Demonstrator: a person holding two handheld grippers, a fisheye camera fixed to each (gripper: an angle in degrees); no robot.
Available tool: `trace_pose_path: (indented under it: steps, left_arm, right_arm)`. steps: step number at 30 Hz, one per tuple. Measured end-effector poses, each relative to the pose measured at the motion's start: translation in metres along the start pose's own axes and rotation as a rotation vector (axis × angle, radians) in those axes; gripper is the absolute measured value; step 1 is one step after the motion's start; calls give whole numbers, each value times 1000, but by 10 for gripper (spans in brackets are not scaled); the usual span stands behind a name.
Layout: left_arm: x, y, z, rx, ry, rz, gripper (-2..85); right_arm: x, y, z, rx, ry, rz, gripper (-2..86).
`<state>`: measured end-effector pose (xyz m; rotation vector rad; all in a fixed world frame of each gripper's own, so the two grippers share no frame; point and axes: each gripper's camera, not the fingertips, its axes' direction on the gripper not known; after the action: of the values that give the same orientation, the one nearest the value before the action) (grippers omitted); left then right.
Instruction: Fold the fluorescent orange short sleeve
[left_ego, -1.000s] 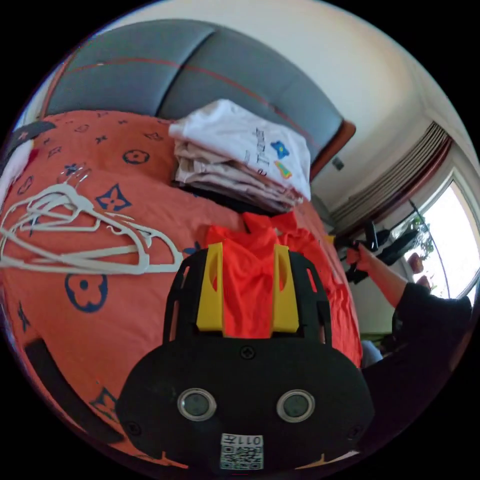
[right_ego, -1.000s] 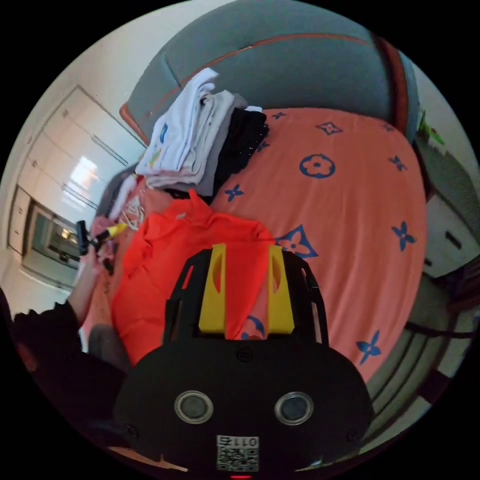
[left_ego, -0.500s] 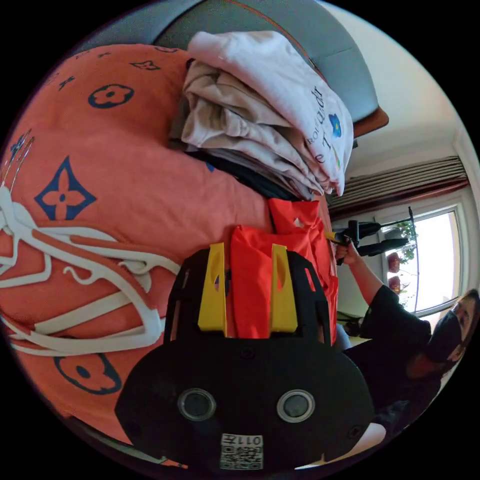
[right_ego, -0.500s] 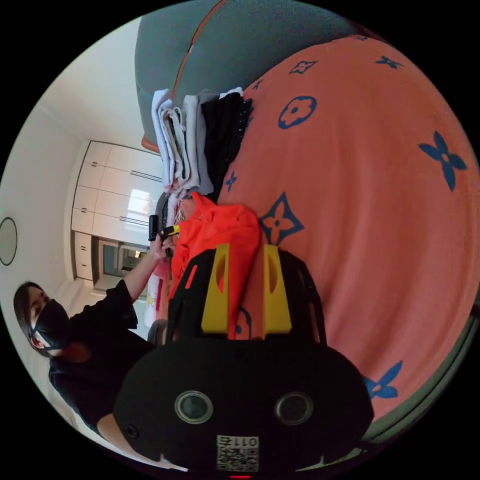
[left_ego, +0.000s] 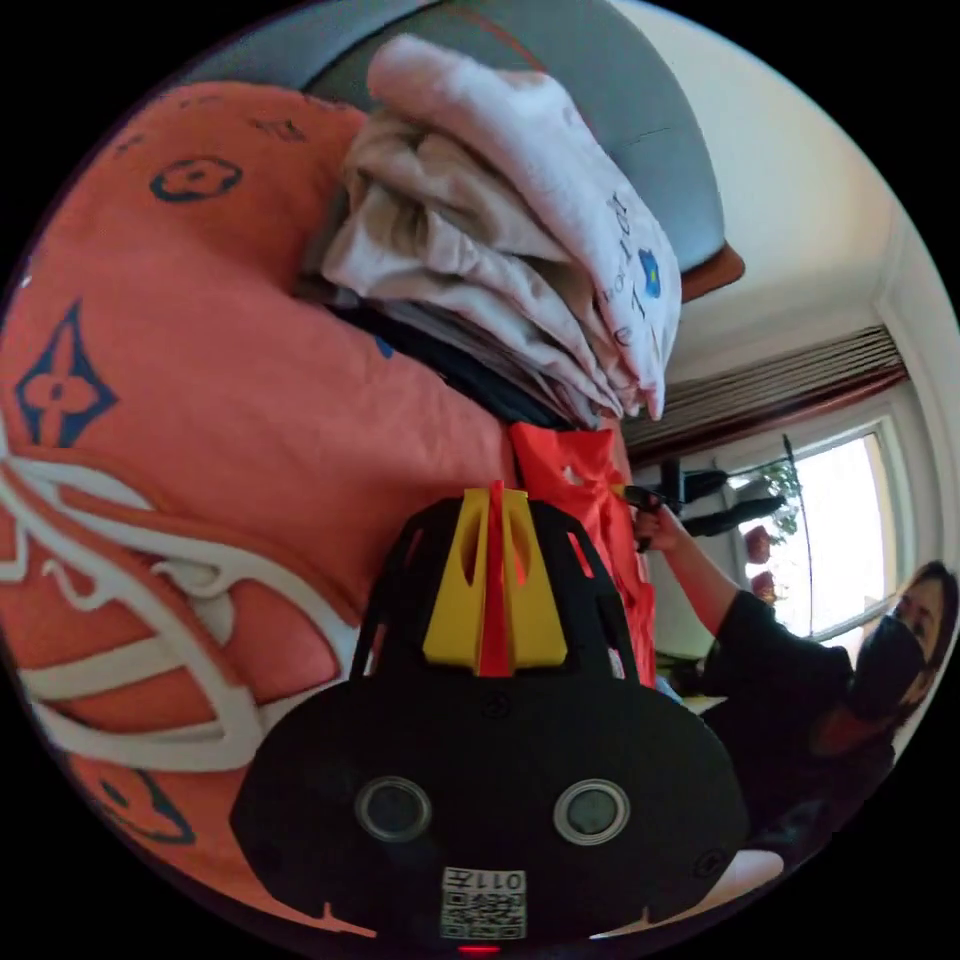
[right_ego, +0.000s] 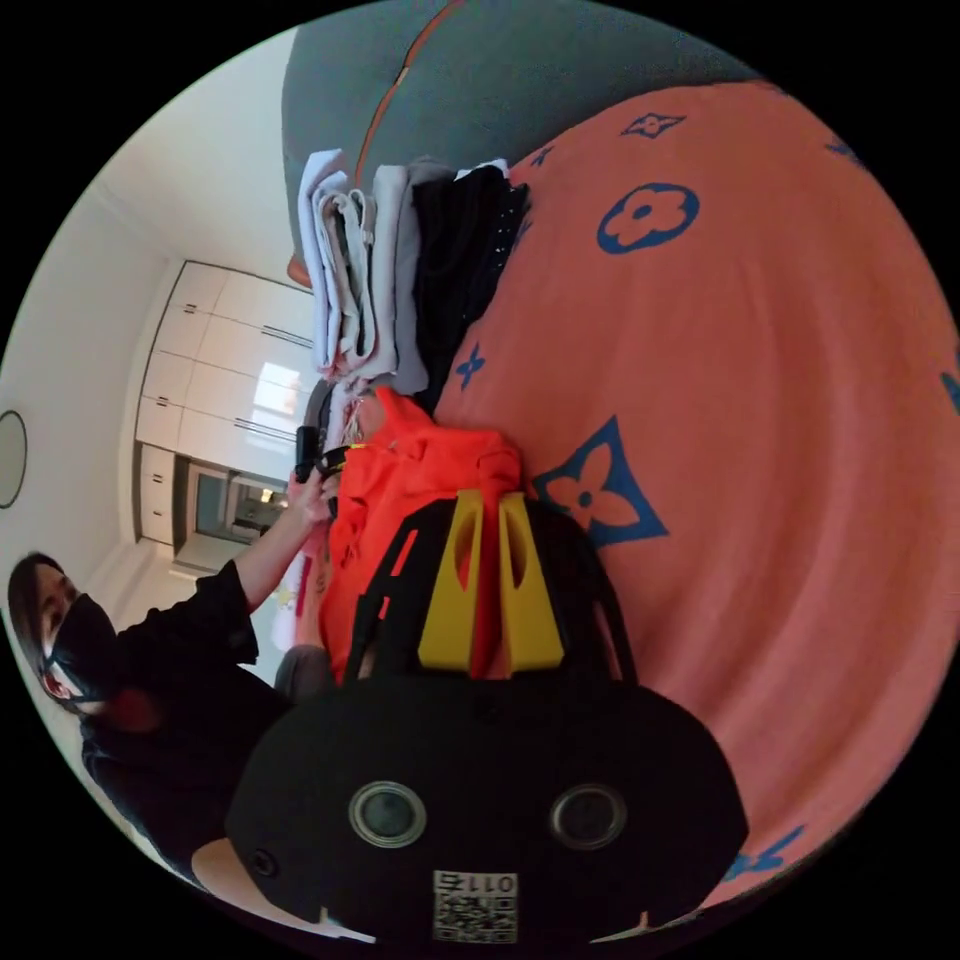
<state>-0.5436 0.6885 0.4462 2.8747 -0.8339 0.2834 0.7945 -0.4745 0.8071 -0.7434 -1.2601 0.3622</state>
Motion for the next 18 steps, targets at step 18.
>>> trace_pose_path:
  steps: [18]
  left_arm:
    - [14,28,-55,251,-221,-2,90]
  right_arm:
    - [-46,50,-37,292,217,-89,104]
